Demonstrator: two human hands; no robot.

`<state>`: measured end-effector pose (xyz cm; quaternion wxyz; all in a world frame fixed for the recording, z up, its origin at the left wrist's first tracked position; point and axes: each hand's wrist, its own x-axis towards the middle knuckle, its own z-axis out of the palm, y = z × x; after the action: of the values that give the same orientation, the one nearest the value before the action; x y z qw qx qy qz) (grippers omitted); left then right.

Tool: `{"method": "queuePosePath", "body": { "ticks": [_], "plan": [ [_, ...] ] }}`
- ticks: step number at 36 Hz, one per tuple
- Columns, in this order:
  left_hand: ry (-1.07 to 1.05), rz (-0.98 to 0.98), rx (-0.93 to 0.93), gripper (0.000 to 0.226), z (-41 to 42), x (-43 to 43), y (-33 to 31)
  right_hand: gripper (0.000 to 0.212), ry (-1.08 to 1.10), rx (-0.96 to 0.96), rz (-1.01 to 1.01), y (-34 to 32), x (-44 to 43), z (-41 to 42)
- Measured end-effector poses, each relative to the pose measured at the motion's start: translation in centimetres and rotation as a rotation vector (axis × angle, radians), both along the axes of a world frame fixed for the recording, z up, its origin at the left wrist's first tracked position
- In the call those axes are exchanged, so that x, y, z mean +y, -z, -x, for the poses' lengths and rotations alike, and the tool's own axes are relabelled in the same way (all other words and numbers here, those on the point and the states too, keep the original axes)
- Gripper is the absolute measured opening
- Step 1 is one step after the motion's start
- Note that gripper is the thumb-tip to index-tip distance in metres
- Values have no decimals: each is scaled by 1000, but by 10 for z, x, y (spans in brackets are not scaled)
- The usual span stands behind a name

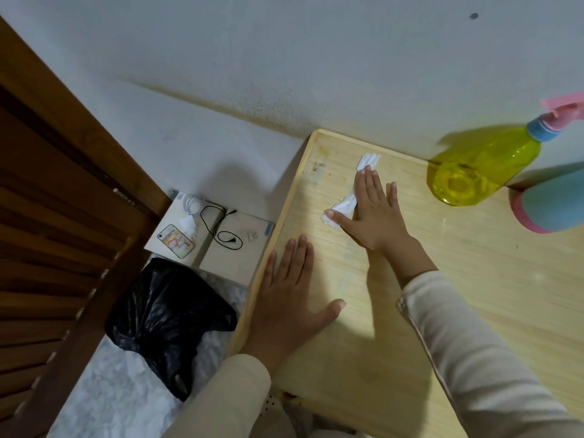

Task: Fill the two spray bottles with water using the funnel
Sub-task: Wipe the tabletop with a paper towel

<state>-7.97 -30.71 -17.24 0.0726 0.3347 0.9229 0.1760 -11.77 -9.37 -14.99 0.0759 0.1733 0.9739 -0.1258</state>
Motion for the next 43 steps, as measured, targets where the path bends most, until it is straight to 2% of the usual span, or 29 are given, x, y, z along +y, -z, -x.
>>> {"method": "queuePosePath", "body": {
  "ticks": [14,22,27,31,36,43],
  "plan": [
    [-7,-35,-4,101,2,-1,-1,101,-221,-73,24,-15,1,68],
    [-63,-64,15,98,0,-2,-4,84,-452,-32,36,-20,0,57],
    [-146,22,14,99,-9,-2,-11,77,-530,13,23,-17,6,35],
    [-308,78,-1,101,-30,0,-13,76,-568,-19,9,-19,8,8],
    [-473,71,13,98,-57,6,-8,70,-593,-30,112,-19,7,-39],
    [-535,95,9,103,-70,12,-11,63,-638,1,143,-17,23,-120]
  ]
}}
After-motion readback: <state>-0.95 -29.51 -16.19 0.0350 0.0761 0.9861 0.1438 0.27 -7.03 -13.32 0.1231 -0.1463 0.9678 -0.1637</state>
